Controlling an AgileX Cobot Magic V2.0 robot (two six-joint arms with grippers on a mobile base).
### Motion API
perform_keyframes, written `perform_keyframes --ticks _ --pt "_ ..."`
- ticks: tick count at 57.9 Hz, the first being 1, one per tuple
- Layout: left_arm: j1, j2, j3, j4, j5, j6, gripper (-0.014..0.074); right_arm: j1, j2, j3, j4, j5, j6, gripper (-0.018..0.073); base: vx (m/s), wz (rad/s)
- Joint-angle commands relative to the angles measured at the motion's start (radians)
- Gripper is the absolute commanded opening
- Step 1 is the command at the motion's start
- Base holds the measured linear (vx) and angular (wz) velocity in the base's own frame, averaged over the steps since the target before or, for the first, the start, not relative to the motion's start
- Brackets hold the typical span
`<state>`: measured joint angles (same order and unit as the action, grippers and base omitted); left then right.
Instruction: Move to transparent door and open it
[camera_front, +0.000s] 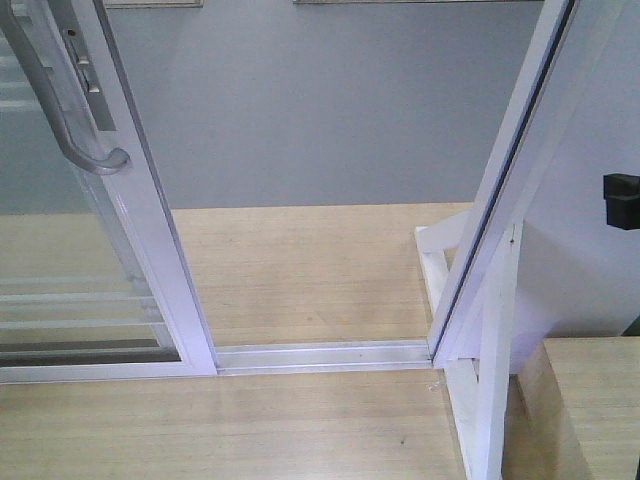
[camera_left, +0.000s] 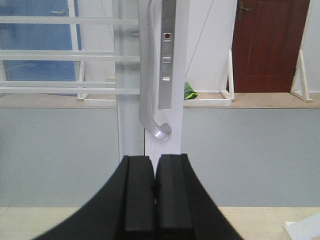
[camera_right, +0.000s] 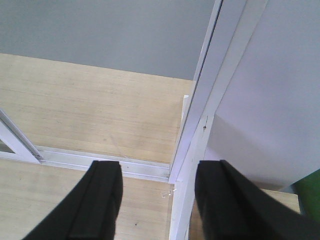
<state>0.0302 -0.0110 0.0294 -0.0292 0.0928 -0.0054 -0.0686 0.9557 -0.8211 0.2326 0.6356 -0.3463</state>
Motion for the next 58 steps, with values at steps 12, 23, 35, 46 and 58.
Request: perform_keyframes --ticks 12,23,35,46,58 --pt "-0.009 -0.014 0.017 -0.003 -0.074 -0.011 -0.0007 -0.007 -0.012 -0.028 0.011 -0.04 -0.005 0.0414 0.0 0.0" --pt "-0.009 -0.014 0.017 -0.003 -0.074 -0.011 -0.0007 -0.007 -0.012 -0.028 0.011 -0.04 -0.005 0.0414 0.0 0.0" --pt "-0.009 -0.014 0.017 -0.003 -0.074 -0.011 -0.0007 -0.007 -0.012 -0.028 0.011 -0.04 -0.005 0.0414 0.0 0.0" --pt "-0.009 -0.014 0.017 -0.003 -0.074 -0.011 -0.0007 -0.003 -0.029 -0.028 -0.034 -0.037 -0.005 0.0388 0.0 0.0" --pt "-0.009 -0.014 0.017 -0.003 -0.074 -0.011 -0.0007 -0.003 -0.17 -0.028 -0.233 0.014 0.18 0.0118 0.0 0.0"
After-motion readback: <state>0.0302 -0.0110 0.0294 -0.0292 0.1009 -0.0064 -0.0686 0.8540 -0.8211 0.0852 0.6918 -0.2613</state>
